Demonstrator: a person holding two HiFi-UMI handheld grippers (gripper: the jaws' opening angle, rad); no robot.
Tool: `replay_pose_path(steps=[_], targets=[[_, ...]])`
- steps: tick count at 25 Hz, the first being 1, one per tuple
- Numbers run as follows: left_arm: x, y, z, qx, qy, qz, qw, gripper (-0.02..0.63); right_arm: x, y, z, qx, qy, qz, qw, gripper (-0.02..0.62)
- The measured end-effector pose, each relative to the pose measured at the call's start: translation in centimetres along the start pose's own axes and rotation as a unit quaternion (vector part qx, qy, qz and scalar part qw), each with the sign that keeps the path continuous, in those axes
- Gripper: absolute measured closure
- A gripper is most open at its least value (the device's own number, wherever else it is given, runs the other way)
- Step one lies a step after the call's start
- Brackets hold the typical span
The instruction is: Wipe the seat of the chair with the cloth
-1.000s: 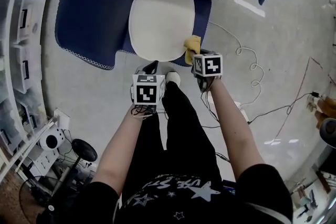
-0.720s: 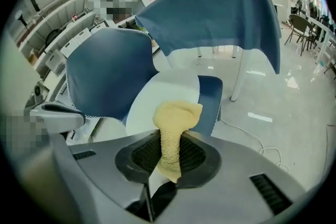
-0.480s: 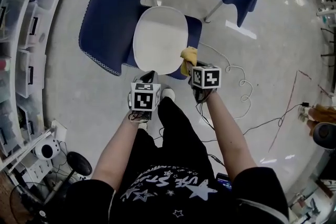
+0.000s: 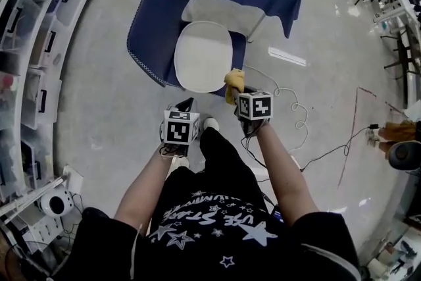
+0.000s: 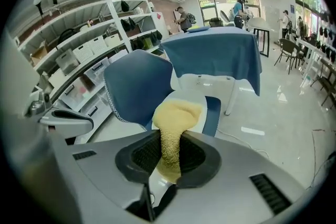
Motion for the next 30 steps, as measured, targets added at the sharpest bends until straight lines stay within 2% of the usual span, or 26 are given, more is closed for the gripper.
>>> replay_pose_path(steps=[10,19,25,30], targets=[[-1.5,-10.9,-4.3,0.049,0.036,-0.023,0.9979,0.586,-8.4,-8.0,-2.3,0.086,0.017,-0.024,0.996,0.526],[-1.6,-17.9,-8.9,0.066,0.062,-0.041,0.995,0.586,-14.4,-15.6,-8.6,0.125,0.029,-0.033,0.991,0.528],[-0.7,-19.0,-10.2,0.064,0.082,-0.053,0.9932,0.586,-15.6,-18.3,-11.6,0.132,0.043,-0.039,0.99,0.528],[1.4,-19.2,-9.5,0.078,0.094,-0.05,0.9912,0.586,-14.3,-19.9,-12.7,0.134,0.046,-0.033,0.989,0.528]])
Point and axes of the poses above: the fingertips, and each gripper's own axes: y forward along the fingers, x to its right, z out of its top, the point moved 2 cm from there along -y, backward along the fingers, and after that the axes turned 2 degrees about y, right-handed, at the moved point
